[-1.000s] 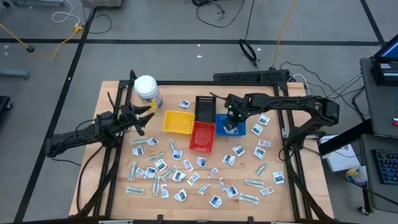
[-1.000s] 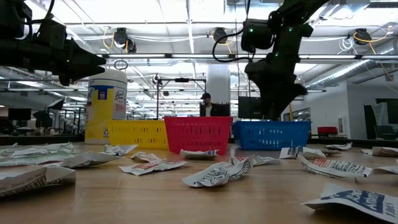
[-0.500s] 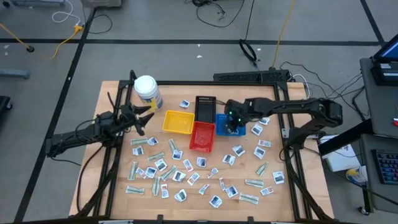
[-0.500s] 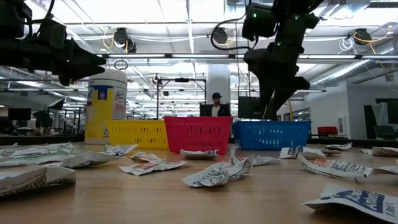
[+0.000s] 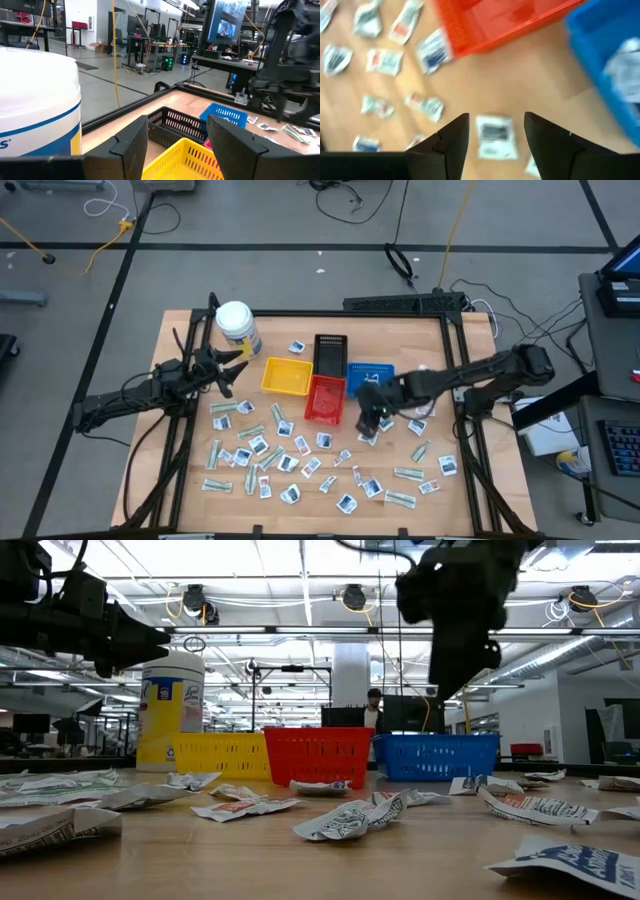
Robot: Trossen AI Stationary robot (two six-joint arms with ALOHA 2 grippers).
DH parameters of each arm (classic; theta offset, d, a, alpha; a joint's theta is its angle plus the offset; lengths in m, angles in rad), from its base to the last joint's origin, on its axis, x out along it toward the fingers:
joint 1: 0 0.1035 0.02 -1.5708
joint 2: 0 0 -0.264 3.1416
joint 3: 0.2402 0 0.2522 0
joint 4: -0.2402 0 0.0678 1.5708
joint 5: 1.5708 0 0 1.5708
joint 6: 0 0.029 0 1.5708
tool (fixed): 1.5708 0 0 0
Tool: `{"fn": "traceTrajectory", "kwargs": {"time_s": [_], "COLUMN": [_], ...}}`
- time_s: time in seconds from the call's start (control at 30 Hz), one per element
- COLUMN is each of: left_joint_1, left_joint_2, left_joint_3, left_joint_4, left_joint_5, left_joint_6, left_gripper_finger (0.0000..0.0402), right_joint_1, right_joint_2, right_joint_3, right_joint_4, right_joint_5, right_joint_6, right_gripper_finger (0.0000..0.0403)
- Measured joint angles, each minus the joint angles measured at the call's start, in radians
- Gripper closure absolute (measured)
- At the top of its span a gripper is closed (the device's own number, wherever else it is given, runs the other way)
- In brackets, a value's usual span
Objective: Pick & Place First Aid Supplies
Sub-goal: Put the alcohol pad into the blue bin
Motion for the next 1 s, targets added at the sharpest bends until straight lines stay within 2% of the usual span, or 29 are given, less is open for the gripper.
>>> {"fn": "traceTrajectory", "kwargs": {"time_s": [0.23,0.53,0.73,1.0], "left_joint_1": [0.000,0.000,0.000,0.000], "left_joint_2": [0.000,0.000,0.000,0.000], "left_joint_3": [0.000,0.000,0.000,0.000], "left_joint_4": [0.000,0.000,0.000,0.000], "left_joint_5": [0.000,0.000,0.000,0.000], "left_joint_6": [0.000,0.000,0.000,0.000], "left_gripper_finger": [0.0192,0.0192,0.0192,0.0192], "right_joint_1": [0.177,0.343,0.407,0.418], "right_joint_2": [0.000,0.000,0.000,0.000], "right_joint_3": [0.000,0.000,0.000,0.001], "right_joint_4": [0.022,0.022,0.022,0.021], "right_joint_5": [0.018,0.018,0.018,0.014], "right_joint_6": [-0.002,-0.009,-0.071,-0.131], "right_gripper_finger": [0.0218,0.0221,0.0222,0.0222]}}
